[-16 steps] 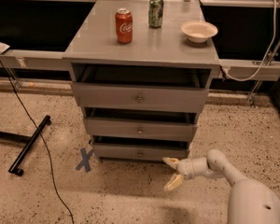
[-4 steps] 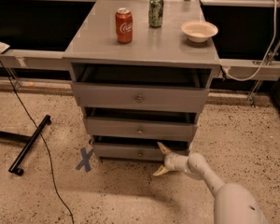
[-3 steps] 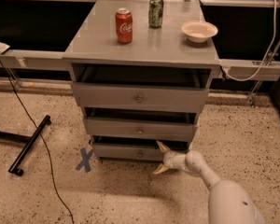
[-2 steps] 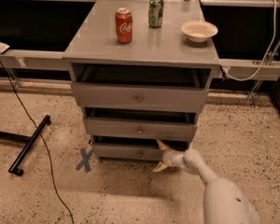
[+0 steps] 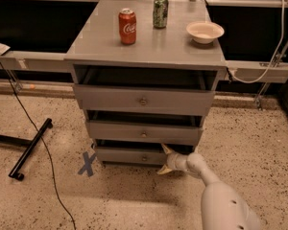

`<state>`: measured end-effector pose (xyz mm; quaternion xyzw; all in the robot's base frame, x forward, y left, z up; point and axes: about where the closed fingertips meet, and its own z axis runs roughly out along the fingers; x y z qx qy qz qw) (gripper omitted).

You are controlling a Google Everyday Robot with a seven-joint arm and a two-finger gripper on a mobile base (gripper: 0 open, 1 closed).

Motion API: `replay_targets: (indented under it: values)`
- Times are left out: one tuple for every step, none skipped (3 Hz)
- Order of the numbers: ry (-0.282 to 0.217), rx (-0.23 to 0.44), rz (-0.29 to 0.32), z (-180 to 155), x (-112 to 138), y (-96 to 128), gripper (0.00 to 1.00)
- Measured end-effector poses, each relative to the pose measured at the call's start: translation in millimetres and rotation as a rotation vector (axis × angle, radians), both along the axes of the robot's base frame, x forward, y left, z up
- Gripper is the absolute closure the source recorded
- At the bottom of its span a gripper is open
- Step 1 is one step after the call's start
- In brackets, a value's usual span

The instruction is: Open bottom drawer

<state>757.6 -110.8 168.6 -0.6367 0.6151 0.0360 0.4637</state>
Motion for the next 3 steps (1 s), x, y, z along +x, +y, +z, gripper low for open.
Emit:
replay_targets:
  values:
    - [0.021, -0.01, -0.016, -8.3, 2.7, -3.0, 0.21]
    - [0.047, -0.019, -0.019, -13.8, 2.3, -4.6, 0.32]
    - [0.081, -0.029, -0.017, -18.4, -2.3, -7.5, 0.39]
